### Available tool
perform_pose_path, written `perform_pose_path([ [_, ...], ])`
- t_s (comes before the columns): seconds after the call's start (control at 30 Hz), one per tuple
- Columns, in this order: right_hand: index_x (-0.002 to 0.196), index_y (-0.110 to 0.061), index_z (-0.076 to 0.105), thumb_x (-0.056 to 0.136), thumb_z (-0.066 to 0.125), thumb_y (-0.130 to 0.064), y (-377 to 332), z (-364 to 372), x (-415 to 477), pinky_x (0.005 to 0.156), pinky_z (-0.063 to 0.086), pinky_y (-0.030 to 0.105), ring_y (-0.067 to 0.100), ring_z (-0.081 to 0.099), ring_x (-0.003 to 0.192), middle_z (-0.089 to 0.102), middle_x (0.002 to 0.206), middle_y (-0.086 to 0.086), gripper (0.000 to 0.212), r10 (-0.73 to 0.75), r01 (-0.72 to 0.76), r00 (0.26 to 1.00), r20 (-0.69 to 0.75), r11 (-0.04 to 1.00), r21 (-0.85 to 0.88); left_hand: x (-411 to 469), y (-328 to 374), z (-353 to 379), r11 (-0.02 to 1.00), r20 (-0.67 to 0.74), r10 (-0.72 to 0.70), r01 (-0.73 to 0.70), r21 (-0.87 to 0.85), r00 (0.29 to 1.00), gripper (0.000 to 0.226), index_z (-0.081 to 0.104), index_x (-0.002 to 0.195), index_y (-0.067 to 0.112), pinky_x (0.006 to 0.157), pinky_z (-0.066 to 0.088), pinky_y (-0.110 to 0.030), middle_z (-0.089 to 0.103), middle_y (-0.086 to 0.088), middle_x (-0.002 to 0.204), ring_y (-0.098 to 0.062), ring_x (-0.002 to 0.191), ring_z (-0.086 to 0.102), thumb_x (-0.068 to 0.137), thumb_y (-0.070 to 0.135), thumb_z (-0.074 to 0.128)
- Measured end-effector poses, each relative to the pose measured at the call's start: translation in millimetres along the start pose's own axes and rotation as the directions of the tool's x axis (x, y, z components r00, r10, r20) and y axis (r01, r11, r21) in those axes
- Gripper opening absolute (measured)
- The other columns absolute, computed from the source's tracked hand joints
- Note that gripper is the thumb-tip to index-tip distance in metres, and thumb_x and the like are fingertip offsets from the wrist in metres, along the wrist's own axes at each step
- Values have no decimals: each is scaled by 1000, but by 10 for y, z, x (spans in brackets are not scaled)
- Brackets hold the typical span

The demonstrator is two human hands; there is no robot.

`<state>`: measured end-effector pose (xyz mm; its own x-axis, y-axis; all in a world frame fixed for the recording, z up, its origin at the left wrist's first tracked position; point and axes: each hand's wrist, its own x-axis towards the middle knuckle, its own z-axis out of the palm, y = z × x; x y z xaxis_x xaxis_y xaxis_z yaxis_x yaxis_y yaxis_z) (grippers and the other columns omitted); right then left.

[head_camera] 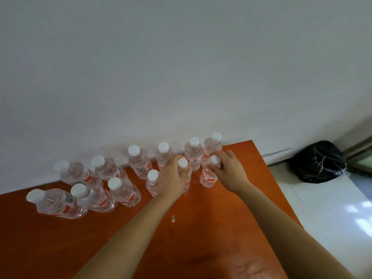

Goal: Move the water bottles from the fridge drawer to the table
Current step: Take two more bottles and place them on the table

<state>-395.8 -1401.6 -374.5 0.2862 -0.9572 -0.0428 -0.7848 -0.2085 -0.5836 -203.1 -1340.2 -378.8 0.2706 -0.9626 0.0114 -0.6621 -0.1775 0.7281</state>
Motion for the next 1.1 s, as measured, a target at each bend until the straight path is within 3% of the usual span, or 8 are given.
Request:
perform_pose_path([
  [0.17, 141, -37, 39, 99, 53, -43, -22, 13, 94, 78, 53, 34, 19, 57, 92, 46, 112, 1, 45, 35, -31, 997, 65, 998, -63, -37, -60, 42, 998, 38, 46, -48, 47, 998, 37, 50, 128, 20, 87, 41, -27, 58, -2, 122, -19, 109, 57, 98, 41, 53],
  [0.3, 147, -42, 29, 101, 46, -47, -4, 34, 3, 72, 49, 29, 18, 57, 90, 47, 111, 1, 50, 78, -74, 996, 46, 994, -83, -52, -58, 30, 999, 40, 8, -10, 48, 999, 41, 48, 133, 18, 86, 38, -23, 54, -3, 125, -19, 111, 56, 98, 39, 52],
  [0.43, 152, -39, 20, 100, 42, -52, -23, 97, -143, 68, 52, 27, 15, 58, 89, 51, 114, 2, 58, 80, -83, 996, -38, 993, -89, -64, -39, 25, 996, 51, 19, -24, 91, 999, 43, 42, 135, 21, 84, 45, -27, 53, -4, 128, -22, 111, 59, 99, 42, 49],
  [0.6, 155, -29, 17, 98, 36, -64, 38, 60, -405, 67, 54, 25, 10, 57, 93, 53, 124, 0, 69, 85, -107, 977, -195, 989, -101, -200, 10, -31, 984, 5, 59, -59, 170, 998, 59, 29, 146, 24, 99, 50, -41, 48, -2, 145, -24, 128, 52, 98, 53, 45],
  [0.73, 155, -24, 20, 101, 39, -54, 94, -234, -711, 85, 54, 35, 20, 56, 109, 48, 133, 7, 65, 31, -93, 947, -319, 979, -183, -343, 259, -145, 926, -77, 211, -173, 337, 975, 59, 32, 145, 19, 103, 43, -41, 45, -8, 144, -27, 131, 42, 98, 54, 37],
  [0.8, 155, -22, 22, 102, 39, -51, 105, -487, -892, 104, 46, 44, 28, 47, 129, 40, 146, 12, 62, 5, -99, 916, -402, 972, -214, -377, 498, -208, 885, -84, 313, -258, 387, 946, 62, 30, 147, 20, 109, 37, -47, 43, -10, 143, -28, 133, 39, 98, 58, 28],
  [0.9, 156, -21, 24, 101, 35, -53, 175, -944, -1224, 116, 29, 56, 34, 30, 144, 24, 158, 16, 64, -49, -134, 838, -543, 947, -293, -472, 994, -261, 817, -81, 452, -376, 438, 888, 64, 23, 154, 25, 119, 19, -56, 21, -12, 160, -31, 149, 16, 99, 59, 25],
  [1.1, 159, -22, 18, 99, 41, -57, 547, -1979, -2416, 123, 1, 52, 32, -2, 153, 0, 165, 18, 73, -85, -300, 692, -717, 870, -392, -1138, 2322, -130, 689, -102, 675, -574, 442, 731, 68, 9, 158, 29, 119, 3, -60, -7, -9, 165, -28, 152, -11, 99, 61, 22],
])
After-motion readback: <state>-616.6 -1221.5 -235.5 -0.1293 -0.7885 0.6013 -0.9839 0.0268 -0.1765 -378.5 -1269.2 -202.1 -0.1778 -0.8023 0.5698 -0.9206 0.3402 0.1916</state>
